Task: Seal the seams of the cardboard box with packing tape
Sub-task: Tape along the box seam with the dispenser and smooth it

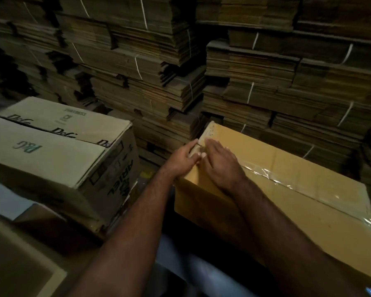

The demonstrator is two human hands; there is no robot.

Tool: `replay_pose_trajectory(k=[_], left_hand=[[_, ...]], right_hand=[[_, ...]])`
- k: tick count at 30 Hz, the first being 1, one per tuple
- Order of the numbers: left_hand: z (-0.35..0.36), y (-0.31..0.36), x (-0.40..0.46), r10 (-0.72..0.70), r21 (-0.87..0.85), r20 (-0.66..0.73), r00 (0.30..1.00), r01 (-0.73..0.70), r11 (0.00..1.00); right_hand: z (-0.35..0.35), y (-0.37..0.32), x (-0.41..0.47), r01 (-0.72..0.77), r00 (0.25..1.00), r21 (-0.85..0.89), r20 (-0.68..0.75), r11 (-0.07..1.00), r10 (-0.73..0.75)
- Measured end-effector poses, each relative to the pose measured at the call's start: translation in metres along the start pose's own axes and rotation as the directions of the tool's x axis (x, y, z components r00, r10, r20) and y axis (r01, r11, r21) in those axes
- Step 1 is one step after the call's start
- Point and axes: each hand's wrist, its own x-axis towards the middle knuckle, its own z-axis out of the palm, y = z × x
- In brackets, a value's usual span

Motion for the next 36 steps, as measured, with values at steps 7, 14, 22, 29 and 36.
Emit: replay_pose_trajectory(k=[7,14,22,29,36], left_hand=[[-0.012,-0.017,0.013,-0.04,-0.057,0.221,0.975,0.054,0.997],[-0.012,-0.015,0.028,-0.036,-0.296,0.226,0.973,0.104,0.949],[-0.012,-0.004,0.035,0.08,0.165,0.149,0.986,-0.104,0.981],[0.057,0.006,-0.046,0.418,0.539,-0.227,0.88,-0.244,0.806],[0.066,-0.001,-0.009,0.446,0.771,-0.074,0.892,-0.233,0.592]], right_hand=[[0.013,-0.011,0.017,-0.06,0.998,-0.005,-0.032,0.998,0.06],[0.011,-0.002,0.016,-0.109,0.993,-0.004,-0.044,0.994,0.109],[0.006,0.019,0.023,-0.183,0.981,-0.052,-0.078,0.982,0.179],[-0.031,0.091,0.031,-0.483,0.875,-0.085,-0.092,0.871,0.476],[-0.063,0.157,-0.003,-0.587,0.808,-0.135,-0.031,0.798,0.589]])
